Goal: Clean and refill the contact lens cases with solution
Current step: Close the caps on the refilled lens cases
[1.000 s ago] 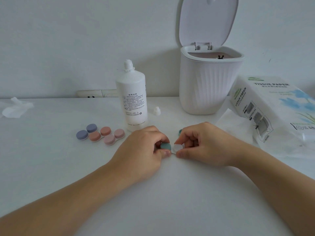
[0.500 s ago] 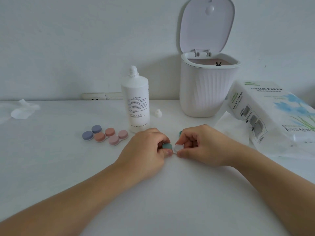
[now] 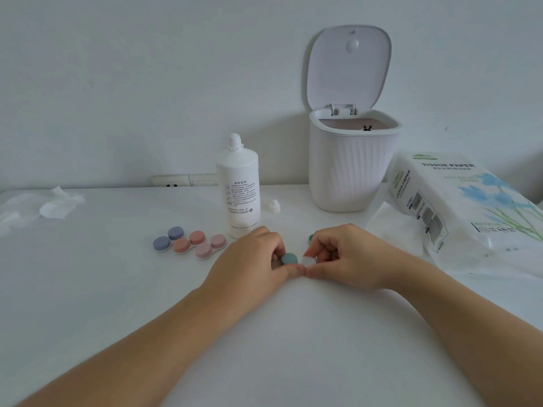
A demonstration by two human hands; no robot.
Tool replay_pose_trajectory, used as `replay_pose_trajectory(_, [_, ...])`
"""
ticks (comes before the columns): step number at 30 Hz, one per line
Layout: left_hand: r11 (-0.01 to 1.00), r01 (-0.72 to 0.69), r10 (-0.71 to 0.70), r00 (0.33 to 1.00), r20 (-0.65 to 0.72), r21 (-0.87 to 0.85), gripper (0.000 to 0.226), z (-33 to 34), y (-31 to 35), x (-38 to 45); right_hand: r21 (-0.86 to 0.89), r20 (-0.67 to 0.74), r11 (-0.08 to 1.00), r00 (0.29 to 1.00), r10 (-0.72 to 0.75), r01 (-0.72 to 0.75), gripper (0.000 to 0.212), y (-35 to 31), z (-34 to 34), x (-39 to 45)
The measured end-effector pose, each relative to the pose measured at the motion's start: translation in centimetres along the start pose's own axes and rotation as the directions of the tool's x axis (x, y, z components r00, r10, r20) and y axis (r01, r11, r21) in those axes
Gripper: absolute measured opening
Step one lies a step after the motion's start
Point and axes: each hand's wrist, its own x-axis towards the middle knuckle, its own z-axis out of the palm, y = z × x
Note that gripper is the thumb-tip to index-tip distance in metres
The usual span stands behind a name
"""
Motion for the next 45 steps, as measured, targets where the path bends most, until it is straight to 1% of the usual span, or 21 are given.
replay_pose_trajectory(2, [0.998, 0.024, -0.025, 1.000, 0.015, 0.065, 0.053, -0.4, -0.1, 0.0, -0.005, 0.013, 1.000, 1.000, 0.001, -0.001, 0.017, -0.1, -0.2, 0.0])
replay_pose_trajectory(4, [0.999, 0.017, -0.019, 0.999, 0.046, 0.034, 0.056, -0.8, -0.5, -0.1, -0.007, 0.031, 1.000, 1.000, 0.000, 0.000, 0.014, -0.1, -0.3, 0.0])
replay_pose_trajectory(8, [0.982, -0.096, 0.117, 0.985, 0.124, -0.160, 0.041, -1.2, -0.9, -0.1, 0.007, 0.057, 1.000, 0.998, 0.004, -0.004, 0.013, 0.0, -0.5, -0.1])
replay_pose_trajectory(10, [0.968, -0.132, 0.165, 0.976, 0.145, -0.213, 0.039, -1.1, -0.9, 0.0, 0.009, 0.064, 1.000, 0.998, -0.004, 0.003, 0.013, 0.1, -0.5, -0.1])
replay_pose_trajectory(13, [0.958, -0.147, 0.185, 0.973, 0.136, -0.247, 0.036, -0.9, -0.8, 0.1, 0.018, 0.076, 1.000, 0.997, -0.006, 0.004, 0.014, 0.1, -0.6, -0.1])
replay_pose_trajectory(16, [0.959, -0.161, 0.190, 0.976, 0.108, -0.233, 0.030, -0.9, -0.9, 0.4, 0.024, 0.083, 1.000, 0.997, 0.006, -0.008, 0.014, 0.1, -0.6, 0.0])
replay_pose_trajectory(19, [0.974, -0.158, 0.178, 0.978, 0.113, -0.163, 0.034, -1.4, -1.0, 0.6, 0.019, 0.080, 1.000, 0.997, 0.004, -0.006, 0.015, 0.2, -0.6, 0.0])
replay_pose_trajectory(21, [0.977, -0.156, 0.175, 0.976, 0.128, -0.147, 0.035, -1.8, -1.2, 0.8, 0.027, 0.083, 1.000, 0.997, 0.004, -0.007, 0.015, 0.1, -0.6, -0.1])
replay_pose_trajectory(24, [0.982, -0.147, 0.163, 0.976, 0.144, -0.119, 0.025, -2.3, -1.3, 0.8, 0.029, 0.098, 1.000, 0.995, 0.004, -0.007, 0.014, 0.1, -0.7, 0.0])
replay_pose_trajectory(27, [0.991, -0.118, 0.125, 0.986, 0.110, -0.062, 0.029, -2.9, -1.8, 0.9, 0.036, 0.106, 0.999, 0.994, 0.003, -0.007, 0.013, 0.3, -0.7, -0.1])
replay_pose_trajectory(29, [0.989, -0.112, 0.121, 0.988, 0.096, -0.101, 0.032, -3.1, -2.0, 0.8, 0.044, 0.113, 0.999, 0.994, 0.000, -0.005, 0.013, 0.3, -0.7, -0.1])
replay_pose_trajectory(32, [0.974, -0.144, 0.171, 0.974, 0.151, -0.174, 0.033, -2.8, -1.5, 0.7, 0.032, 0.107, 0.999, 0.994, 0.007, -0.011, 0.014, 0.3, -0.7, -0.1])
replay_pose_trajectory(35, [0.969, -0.185, 0.215, 0.957, 0.194, -0.161, 0.038, -2.5, -1.0, 0.7, 0.027, 0.104, 1.000, 0.995, 0.008, -0.011, 0.015, 0.3, -0.7, -0.1])
replay_pose_trajectory(38, [0.964, -0.181, 0.223, 0.949, 0.223, -0.193, 0.038, -2.4, -0.8, 0.7, 0.037, 0.104, 0.999, 0.995, 0.009, -0.012, 0.014, 0.3, -0.6, -0.1])
replay_pose_trajectory(41, [0.962, -0.165, 0.213, 0.952, 0.220, -0.217, 0.037, -2.2, -0.8, 0.5, 0.038, 0.104, 0.999, 0.995, 0.007, -0.011, 0.015, 0.3, -0.5, -0.1])
replay_pose_trajectory(43, [0.968, -0.163, 0.201, 0.959, 0.199, -0.192, 0.034, -2.4, -0.8, 0.6, 0.036, 0.108, 0.999, 0.994, 0.004, -0.008, 0.015, 0.2, -0.6, -0.1])
replay_pose_trajectory(45, [0.975, -0.165, 0.190, 0.966, 0.175, -0.147, 0.036, -2.6, -0.8, 0.6, 0.033, 0.107, 0.999, 0.994, 0.005, -0.008, 0.015, 0.2, -0.6, -0.1])
